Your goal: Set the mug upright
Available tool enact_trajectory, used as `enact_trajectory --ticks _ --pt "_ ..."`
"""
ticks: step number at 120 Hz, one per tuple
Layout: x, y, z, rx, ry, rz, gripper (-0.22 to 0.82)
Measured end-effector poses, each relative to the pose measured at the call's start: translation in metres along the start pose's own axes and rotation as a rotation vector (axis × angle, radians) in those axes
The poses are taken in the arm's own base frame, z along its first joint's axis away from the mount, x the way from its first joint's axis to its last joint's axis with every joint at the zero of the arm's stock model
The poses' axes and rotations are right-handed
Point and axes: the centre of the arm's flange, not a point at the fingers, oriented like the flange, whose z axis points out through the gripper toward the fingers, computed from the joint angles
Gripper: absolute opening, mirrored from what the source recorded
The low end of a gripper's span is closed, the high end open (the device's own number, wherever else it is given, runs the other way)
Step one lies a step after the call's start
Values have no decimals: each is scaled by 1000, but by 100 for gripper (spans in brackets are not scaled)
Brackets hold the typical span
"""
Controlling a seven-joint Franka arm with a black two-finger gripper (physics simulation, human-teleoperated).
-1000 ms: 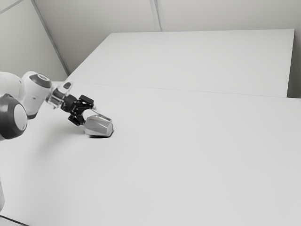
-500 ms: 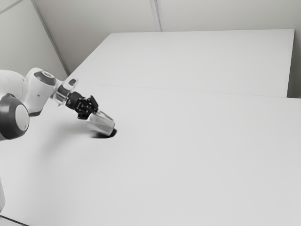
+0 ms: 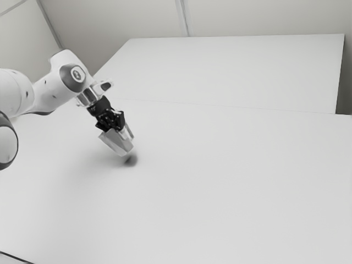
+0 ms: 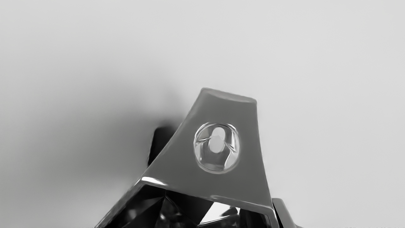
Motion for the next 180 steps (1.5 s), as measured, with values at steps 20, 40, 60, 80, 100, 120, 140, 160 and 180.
enact_trajectory --ticks 20,40,60,80,100,120,140,160,180 --pt "-15 41 5 198 10 75 -17" --pt "-27 53 18 328 10 82 -17" --pt "-30 62 37 405 10 79 -17" --pt "-25 61 51 434 30 47 -17" --pt "-19 58 66 441 38 10 -17" --pt "-19 65 77 434 46 -6 9" --pt "-22 75 56 430 92 -17 37" --pt "-26 98 16 425 171 -7 50" --pt "-20 117 -35 469 224 15 56"
